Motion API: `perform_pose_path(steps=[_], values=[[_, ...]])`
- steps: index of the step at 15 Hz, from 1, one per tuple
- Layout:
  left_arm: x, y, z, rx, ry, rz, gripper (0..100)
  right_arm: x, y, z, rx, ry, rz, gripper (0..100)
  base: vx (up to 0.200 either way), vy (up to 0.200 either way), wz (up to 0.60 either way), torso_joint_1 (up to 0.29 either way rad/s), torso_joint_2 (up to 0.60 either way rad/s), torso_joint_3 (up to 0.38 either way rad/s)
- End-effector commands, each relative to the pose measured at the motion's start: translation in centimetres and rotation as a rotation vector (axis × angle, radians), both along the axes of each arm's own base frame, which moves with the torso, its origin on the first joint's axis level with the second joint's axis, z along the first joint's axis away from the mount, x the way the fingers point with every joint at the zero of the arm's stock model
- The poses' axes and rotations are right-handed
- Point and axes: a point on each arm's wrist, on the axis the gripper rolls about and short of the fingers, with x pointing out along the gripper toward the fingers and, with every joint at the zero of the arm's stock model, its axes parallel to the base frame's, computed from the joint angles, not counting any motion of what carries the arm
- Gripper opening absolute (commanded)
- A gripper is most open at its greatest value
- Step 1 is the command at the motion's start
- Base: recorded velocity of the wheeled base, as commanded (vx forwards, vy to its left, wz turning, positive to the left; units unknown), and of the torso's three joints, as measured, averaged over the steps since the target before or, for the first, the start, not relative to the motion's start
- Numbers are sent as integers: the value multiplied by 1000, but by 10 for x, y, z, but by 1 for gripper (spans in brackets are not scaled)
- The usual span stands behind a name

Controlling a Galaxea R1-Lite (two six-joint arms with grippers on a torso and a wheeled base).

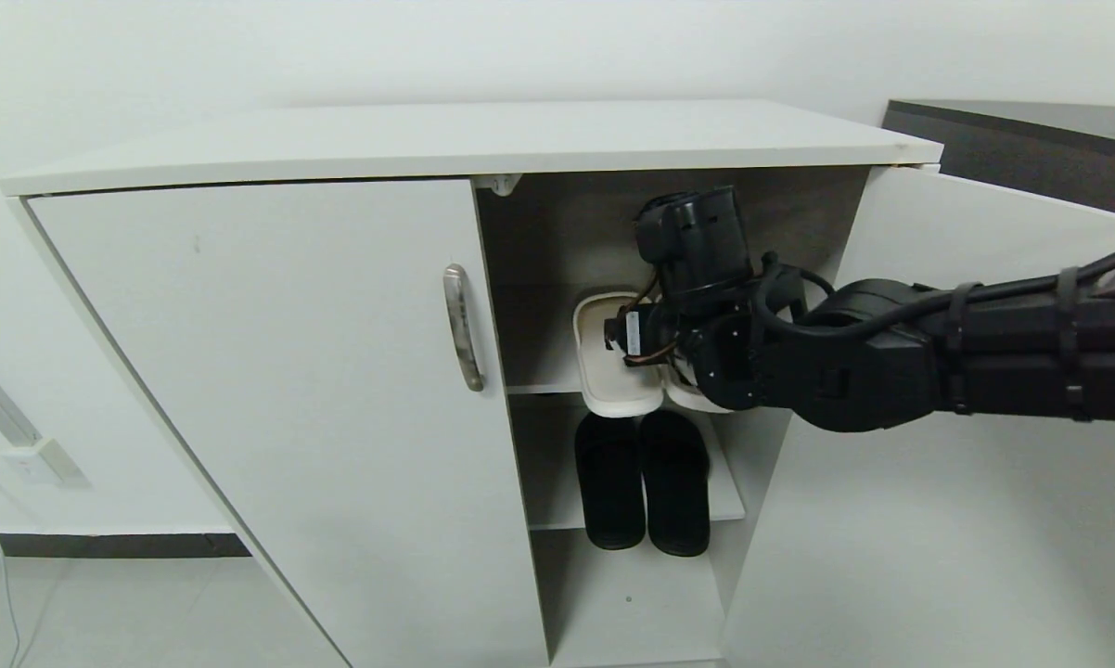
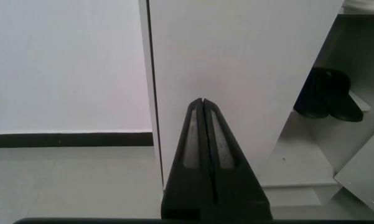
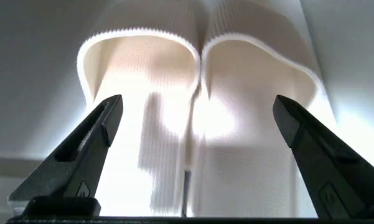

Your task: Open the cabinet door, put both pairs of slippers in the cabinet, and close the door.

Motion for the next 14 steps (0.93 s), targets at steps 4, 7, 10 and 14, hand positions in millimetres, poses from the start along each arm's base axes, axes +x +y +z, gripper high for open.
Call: perform_pose_path(steps=[4,7,10,14], values=[[0,0,0,4,2,-4,0,-76,-23,3,42,-14,134,100,0,0,0,0,0,0],[0,0,0,4,2,-4,0,-105,-36,-15,74,-42,253,100,0,0,0,0,0,0],[0,0,0,6,2,-5,0,-113,-40,-23,111,-103,273,0,0,0,0,0,0,0],[0,0,0,1,0,-5,0,-114,-42,-30,101,-91,279,0,0,0,0,0,0,0]])
